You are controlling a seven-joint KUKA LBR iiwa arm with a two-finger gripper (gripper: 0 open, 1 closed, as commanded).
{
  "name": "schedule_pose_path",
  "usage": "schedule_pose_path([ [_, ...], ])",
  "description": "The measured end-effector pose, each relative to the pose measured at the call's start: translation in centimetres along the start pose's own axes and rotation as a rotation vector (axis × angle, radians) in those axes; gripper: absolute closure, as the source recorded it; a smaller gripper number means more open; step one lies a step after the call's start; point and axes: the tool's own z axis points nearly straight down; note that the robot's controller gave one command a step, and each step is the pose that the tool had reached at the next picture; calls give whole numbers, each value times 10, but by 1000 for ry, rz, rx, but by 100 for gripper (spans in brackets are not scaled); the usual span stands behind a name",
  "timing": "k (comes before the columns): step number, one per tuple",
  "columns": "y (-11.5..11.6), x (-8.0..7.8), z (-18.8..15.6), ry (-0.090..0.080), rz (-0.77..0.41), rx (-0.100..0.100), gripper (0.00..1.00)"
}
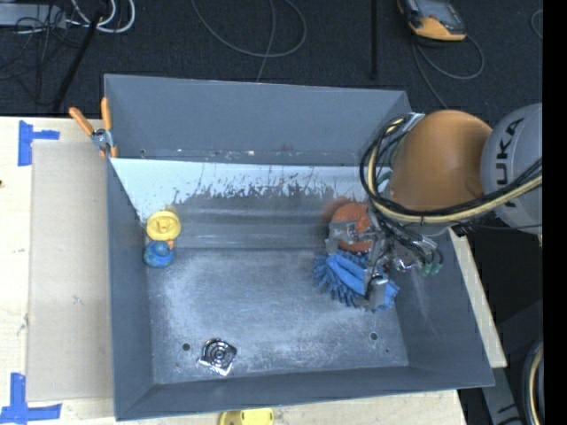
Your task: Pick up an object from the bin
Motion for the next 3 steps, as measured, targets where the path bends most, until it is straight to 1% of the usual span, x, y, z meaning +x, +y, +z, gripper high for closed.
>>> schedule_pose_path([
  [1, -68, -17, 31, 6, 216, 0, 100],
  [2, -68, -17, 31, 6, 217, 0, 100],
  [3, -54, -13, 30, 8, 239, 0, 100],
])
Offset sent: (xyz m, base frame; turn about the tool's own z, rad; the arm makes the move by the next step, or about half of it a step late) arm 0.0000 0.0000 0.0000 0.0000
